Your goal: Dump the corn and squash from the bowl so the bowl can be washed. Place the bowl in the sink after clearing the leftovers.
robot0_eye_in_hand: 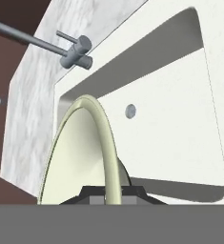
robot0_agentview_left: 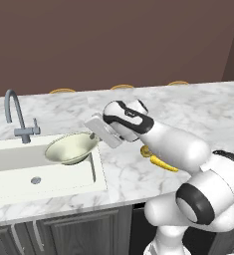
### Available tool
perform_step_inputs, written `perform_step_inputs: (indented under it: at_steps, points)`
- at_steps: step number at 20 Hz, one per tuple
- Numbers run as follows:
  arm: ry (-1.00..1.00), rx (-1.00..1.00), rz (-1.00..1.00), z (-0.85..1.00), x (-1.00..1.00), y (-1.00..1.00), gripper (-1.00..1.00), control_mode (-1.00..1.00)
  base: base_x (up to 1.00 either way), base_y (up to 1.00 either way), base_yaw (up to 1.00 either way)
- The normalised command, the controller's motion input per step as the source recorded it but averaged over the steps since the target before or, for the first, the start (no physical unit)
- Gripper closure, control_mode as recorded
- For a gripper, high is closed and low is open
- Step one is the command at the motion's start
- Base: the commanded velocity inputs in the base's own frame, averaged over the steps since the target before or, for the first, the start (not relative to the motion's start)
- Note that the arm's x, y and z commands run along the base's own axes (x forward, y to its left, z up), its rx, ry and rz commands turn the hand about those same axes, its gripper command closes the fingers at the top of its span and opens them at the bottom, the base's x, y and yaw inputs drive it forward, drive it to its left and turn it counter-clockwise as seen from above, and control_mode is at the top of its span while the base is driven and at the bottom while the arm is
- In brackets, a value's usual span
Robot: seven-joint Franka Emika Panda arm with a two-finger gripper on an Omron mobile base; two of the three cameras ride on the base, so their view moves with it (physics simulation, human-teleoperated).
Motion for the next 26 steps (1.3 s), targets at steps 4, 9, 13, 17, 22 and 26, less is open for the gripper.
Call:
perform_step_inputs:
  at_steps: [4, 9, 13, 17, 22, 26]
  points:
    - [0.0, -0.01, 0.0, -0.09, 0.06, 0.16, 1.0, -1.0, 0.0, 0.0, 0.0]
    - [0.0, -0.07, 0.0, -0.31, 0.07, 0.36, 1.0, -1.0, 0.0, 0.0, 0.0]
    - [0.0, -0.01, -0.06, -0.21, 0.1, 0.48, 1.0, -1.0, 0.0, 0.0, 0.0]
    - [0.0, 0.0, -0.15, -0.26, 0.11, 0.48, 1.0, -1.0, 0.0, 0.0, 0.0]
    - [0.0, 0.0, -0.14, -0.16, 0.17, 0.27, 1.0, -1.0, 0.0, 0.0, 0.0]
    - [0.04, -0.02, 0.0, -0.13, 0.0, 0.05, 1.0, -1.0, 0.0, 0.0, 0.0]
